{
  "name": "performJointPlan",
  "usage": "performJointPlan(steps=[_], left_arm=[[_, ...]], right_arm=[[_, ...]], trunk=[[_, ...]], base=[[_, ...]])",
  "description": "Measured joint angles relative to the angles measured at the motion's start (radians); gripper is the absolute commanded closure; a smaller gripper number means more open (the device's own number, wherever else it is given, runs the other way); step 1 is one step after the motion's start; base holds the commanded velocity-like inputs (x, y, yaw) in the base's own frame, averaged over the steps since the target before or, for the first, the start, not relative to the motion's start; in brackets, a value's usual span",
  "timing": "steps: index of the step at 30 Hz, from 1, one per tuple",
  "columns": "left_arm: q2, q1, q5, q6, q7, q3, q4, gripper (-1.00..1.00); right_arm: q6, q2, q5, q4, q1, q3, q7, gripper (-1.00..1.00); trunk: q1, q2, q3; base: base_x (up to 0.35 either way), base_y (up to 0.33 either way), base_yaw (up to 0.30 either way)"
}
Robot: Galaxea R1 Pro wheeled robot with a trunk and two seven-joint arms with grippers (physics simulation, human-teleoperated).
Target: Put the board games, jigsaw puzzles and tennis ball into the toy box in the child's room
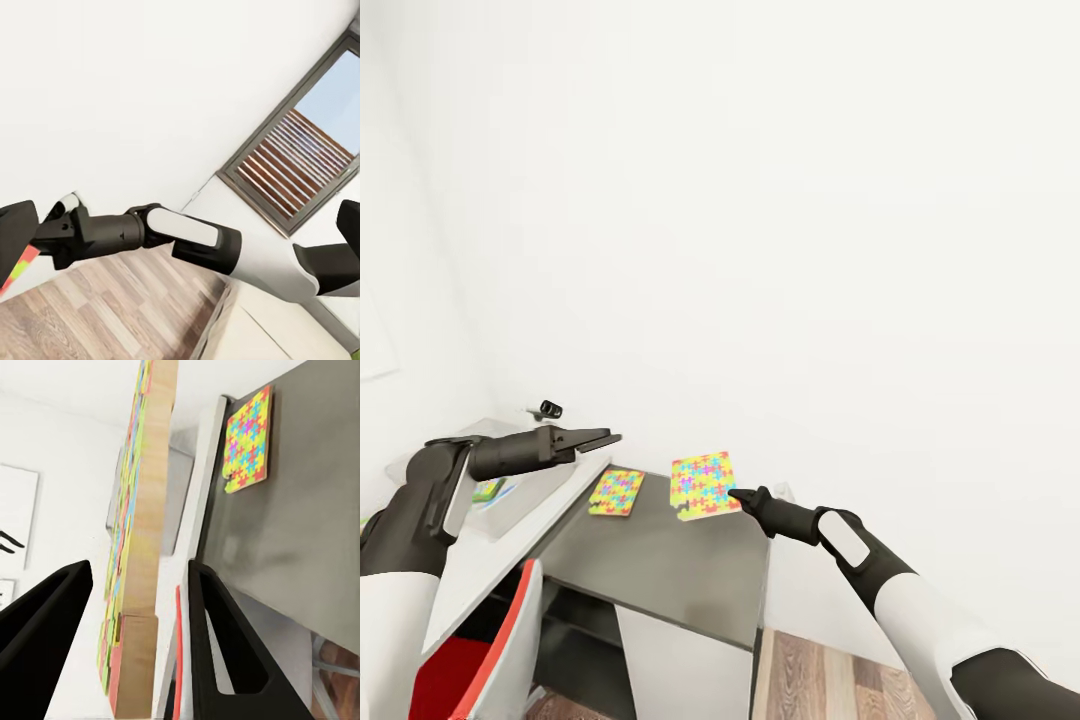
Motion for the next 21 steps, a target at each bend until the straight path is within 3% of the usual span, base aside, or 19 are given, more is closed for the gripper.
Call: performJointPlan(steps=[21], left_arm=[[-0.01,0.0,-0.001,0.0,0.0,0.0,0.0,-1.0]], right_arm=[[0.0,0.0,-0.001,0.0,0.0,0.0,0.0,1.0]], trunk=[[0.0,0.0,0.003]], base=[[0.0,-0.023,0.037]])
